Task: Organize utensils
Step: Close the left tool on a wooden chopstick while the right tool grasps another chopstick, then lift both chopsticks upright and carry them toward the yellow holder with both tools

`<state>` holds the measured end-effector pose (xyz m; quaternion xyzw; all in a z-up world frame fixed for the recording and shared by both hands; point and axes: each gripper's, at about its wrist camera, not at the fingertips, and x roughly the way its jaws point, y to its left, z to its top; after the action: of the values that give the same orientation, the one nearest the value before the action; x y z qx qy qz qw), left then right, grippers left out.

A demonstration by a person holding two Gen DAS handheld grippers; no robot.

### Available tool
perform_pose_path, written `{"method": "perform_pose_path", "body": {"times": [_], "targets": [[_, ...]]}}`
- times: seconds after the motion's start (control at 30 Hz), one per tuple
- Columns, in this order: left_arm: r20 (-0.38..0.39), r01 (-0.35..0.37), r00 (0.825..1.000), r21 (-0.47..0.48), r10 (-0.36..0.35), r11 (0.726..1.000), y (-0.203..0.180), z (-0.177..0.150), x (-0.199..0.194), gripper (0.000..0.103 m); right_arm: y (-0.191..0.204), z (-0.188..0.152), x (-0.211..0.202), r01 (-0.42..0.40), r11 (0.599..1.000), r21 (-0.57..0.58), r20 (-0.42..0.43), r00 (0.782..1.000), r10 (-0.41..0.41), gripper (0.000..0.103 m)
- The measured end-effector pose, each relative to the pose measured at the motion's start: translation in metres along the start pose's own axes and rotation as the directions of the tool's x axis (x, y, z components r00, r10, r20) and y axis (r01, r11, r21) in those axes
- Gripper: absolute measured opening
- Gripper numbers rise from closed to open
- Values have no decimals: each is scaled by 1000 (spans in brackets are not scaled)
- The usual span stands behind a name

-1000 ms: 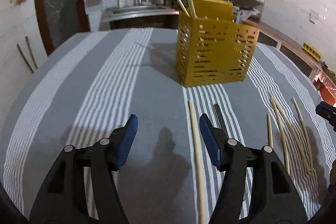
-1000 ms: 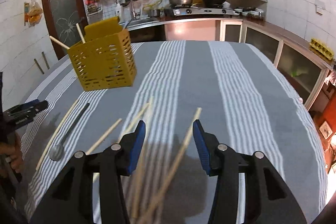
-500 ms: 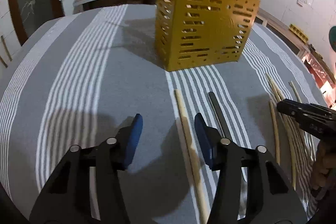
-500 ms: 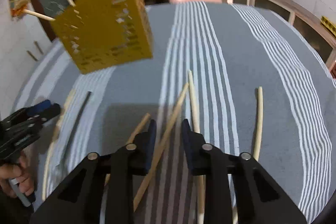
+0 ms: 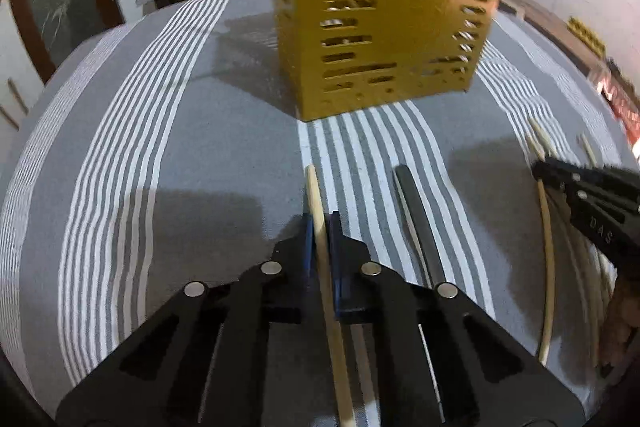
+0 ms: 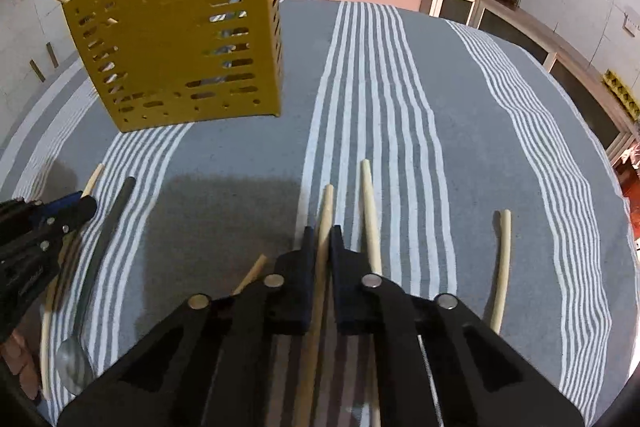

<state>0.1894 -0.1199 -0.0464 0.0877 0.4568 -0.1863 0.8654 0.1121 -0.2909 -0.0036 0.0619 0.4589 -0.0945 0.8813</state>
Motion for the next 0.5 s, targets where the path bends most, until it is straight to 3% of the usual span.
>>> {"method": "perform_pose_path", "body": {"times": [0.13,0.23,0.37,0.5], "targets": [[13,24,1000,-42,-23,999,4,1,-8,4,-6,6,-18,-28,999,17,37,999,27,6],[69,20,997,-60,-16,998,5,4,-27,4,-13,8,-39,-63,997,33,96,994,59,6],[147,15,989,-47,-8,999,1,12,-55,4,-19,15,-76,-139,989,45,208,970,127,6],[223,26,975,-42,-16,999,-1,21,-87,4,-25,26,-103,-143,989,45,290,949,124,6]]}}
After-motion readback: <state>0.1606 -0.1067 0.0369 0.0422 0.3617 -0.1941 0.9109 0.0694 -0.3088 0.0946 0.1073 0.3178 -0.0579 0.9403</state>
